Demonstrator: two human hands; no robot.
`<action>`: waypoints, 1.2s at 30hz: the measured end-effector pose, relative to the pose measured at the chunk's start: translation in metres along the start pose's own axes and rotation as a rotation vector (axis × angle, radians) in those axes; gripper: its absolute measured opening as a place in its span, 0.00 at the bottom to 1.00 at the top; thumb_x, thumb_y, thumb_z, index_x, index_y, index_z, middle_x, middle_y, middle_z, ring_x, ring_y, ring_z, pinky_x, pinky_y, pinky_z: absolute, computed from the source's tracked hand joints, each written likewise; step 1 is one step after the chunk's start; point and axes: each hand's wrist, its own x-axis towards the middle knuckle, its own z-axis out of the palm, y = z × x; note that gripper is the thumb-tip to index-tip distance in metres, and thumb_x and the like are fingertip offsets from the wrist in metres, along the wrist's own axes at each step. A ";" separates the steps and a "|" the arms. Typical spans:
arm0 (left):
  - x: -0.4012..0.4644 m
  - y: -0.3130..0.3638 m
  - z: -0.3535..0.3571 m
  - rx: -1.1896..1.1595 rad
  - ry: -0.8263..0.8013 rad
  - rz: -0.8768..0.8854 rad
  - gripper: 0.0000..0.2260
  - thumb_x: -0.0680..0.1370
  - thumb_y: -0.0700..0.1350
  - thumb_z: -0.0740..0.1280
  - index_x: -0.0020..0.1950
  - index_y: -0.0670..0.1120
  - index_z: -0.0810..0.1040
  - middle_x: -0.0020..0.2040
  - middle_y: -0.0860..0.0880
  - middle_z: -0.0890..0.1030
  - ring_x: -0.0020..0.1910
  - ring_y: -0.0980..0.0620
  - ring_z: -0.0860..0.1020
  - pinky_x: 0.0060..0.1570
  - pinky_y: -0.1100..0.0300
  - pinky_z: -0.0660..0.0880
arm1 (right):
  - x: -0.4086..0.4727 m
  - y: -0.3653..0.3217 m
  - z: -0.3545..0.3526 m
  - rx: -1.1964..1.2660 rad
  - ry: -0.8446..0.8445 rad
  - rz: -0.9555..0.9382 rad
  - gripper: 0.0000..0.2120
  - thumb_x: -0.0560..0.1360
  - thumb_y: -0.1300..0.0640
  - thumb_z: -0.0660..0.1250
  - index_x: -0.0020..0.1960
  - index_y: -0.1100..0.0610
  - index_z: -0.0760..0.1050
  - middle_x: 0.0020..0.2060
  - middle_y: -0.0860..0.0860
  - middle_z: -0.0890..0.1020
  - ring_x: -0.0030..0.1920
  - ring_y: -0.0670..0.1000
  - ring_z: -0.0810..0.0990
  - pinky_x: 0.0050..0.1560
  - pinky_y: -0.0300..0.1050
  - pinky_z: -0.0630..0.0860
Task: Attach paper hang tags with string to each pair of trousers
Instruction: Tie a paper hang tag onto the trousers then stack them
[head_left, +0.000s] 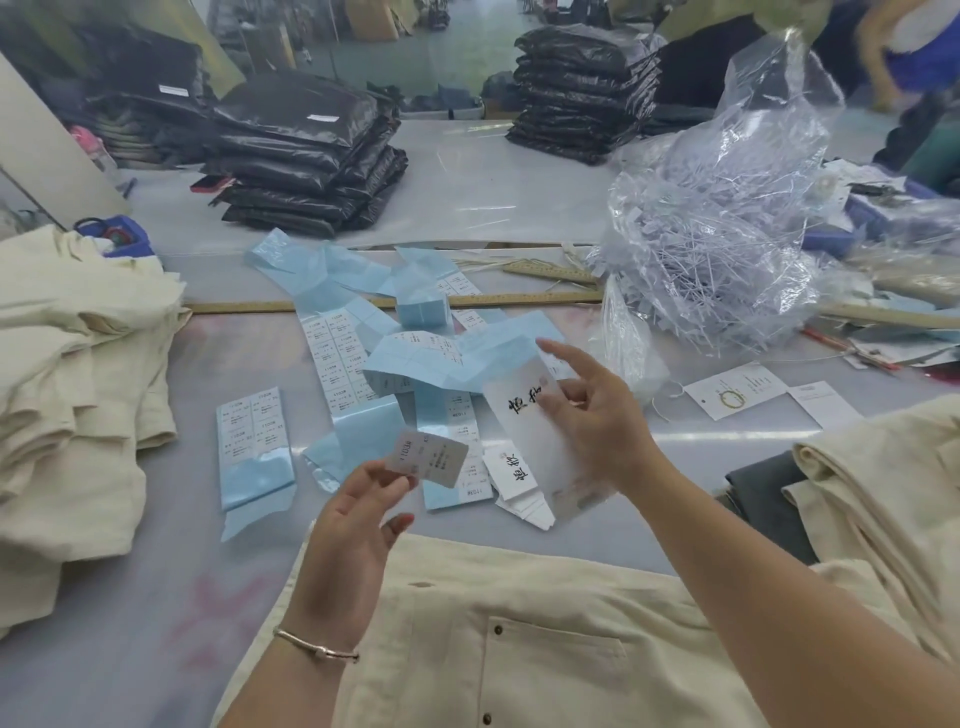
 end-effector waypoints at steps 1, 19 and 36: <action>-0.004 0.006 -0.002 -0.005 -0.025 0.010 0.06 0.70 0.41 0.66 0.42 0.50 0.80 0.46 0.49 0.83 0.49 0.52 0.77 0.46 0.56 0.69 | -0.012 -0.002 0.003 0.011 0.007 0.020 0.19 0.76 0.61 0.67 0.54 0.36 0.79 0.32 0.55 0.79 0.31 0.52 0.73 0.35 0.41 0.69; -0.083 0.045 -0.032 0.315 -0.317 0.187 0.13 0.66 0.46 0.73 0.49 0.50 0.77 0.42 0.47 0.84 0.40 0.51 0.81 0.40 0.61 0.74 | -0.170 -0.058 0.054 0.201 -0.153 0.231 0.41 0.71 0.74 0.69 0.77 0.52 0.57 0.48 0.55 0.83 0.43 0.51 0.81 0.41 0.46 0.79; -0.106 0.013 -0.006 0.297 -0.355 0.289 0.48 0.68 0.40 0.77 0.73 0.71 0.50 0.35 0.46 0.77 0.35 0.48 0.78 0.37 0.53 0.78 | -0.199 -0.079 0.073 0.434 -0.225 0.178 0.43 0.65 0.66 0.72 0.74 0.47 0.57 0.39 0.56 0.75 0.41 0.50 0.77 0.41 0.44 0.74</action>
